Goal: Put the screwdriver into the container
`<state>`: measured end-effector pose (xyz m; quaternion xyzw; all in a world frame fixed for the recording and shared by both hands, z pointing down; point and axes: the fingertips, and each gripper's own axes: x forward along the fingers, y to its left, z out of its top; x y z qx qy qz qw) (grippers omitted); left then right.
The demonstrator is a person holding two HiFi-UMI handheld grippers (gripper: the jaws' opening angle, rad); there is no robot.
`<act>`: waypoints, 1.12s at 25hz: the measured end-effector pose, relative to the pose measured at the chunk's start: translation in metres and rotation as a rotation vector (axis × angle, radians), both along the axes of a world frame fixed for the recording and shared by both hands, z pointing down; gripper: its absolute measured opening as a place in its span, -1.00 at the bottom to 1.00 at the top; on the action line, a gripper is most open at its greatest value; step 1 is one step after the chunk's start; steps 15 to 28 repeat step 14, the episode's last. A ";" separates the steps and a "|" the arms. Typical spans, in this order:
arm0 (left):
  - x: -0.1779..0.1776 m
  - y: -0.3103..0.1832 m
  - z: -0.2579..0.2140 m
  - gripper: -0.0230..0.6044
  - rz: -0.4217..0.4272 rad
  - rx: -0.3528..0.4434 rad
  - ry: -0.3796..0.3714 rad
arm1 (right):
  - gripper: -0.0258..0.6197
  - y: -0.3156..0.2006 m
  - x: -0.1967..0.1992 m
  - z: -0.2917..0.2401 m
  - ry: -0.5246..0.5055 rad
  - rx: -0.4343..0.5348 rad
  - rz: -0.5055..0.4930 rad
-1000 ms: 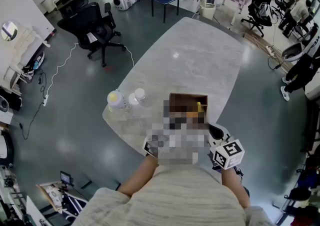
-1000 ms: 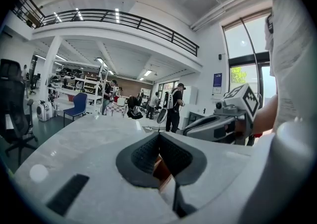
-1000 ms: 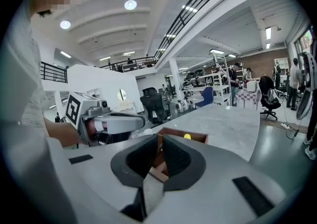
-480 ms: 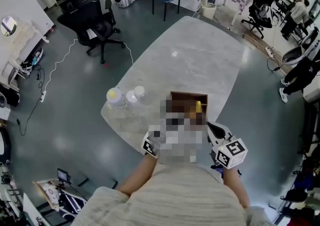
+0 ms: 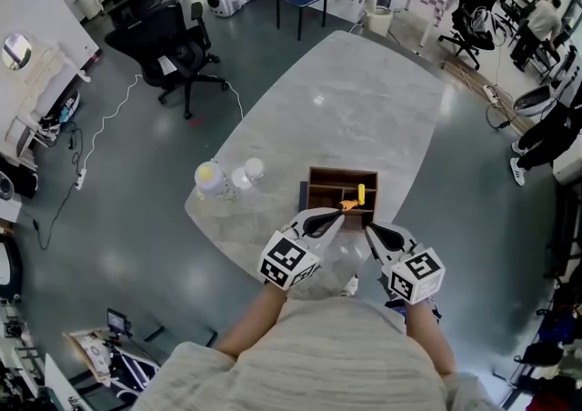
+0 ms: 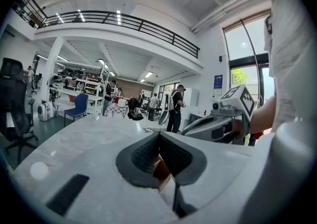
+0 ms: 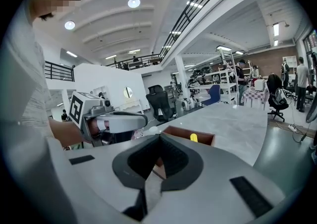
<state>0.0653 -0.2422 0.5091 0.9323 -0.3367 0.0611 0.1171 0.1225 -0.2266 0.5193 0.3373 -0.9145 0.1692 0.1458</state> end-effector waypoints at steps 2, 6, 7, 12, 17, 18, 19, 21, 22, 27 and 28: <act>0.001 0.001 0.000 -0.88 0.003 0.002 -0.004 | -0.89 -0.001 0.001 -0.002 -0.001 0.003 0.000; 0.003 0.003 -0.001 -0.88 0.011 0.010 -0.005 | -0.89 -0.004 0.004 -0.005 -0.006 0.013 0.004; 0.004 0.004 -0.002 -0.87 0.014 0.012 -0.003 | -0.89 -0.004 0.006 -0.006 -0.006 0.016 0.006; 0.007 0.005 -0.001 -0.87 0.016 0.007 -0.007 | -0.89 -0.006 0.014 -0.010 -0.009 0.023 0.016; 0.007 0.004 0.000 -0.87 0.011 0.002 -0.014 | -0.89 -0.007 0.018 -0.009 -0.008 0.023 0.023; 0.007 0.004 0.000 -0.87 0.011 0.002 -0.014 | -0.89 -0.007 0.018 -0.009 -0.008 0.023 0.023; 0.007 0.004 0.000 -0.87 0.011 0.002 -0.014 | -0.89 -0.007 0.018 -0.009 -0.008 0.023 0.023; 0.007 0.004 0.000 -0.87 0.011 0.002 -0.014 | -0.89 -0.007 0.018 -0.009 -0.008 0.023 0.023; 0.007 0.004 0.000 -0.87 0.011 0.002 -0.014 | -0.89 -0.007 0.018 -0.009 -0.008 0.023 0.023; 0.007 0.004 0.000 -0.87 0.011 0.002 -0.014 | -0.89 -0.007 0.018 -0.009 -0.008 0.023 0.023; 0.007 0.004 0.000 -0.87 0.011 0.002 -0.014 | -0.89 -0.007 0.018 -0.009 -0.008 0.023 0.023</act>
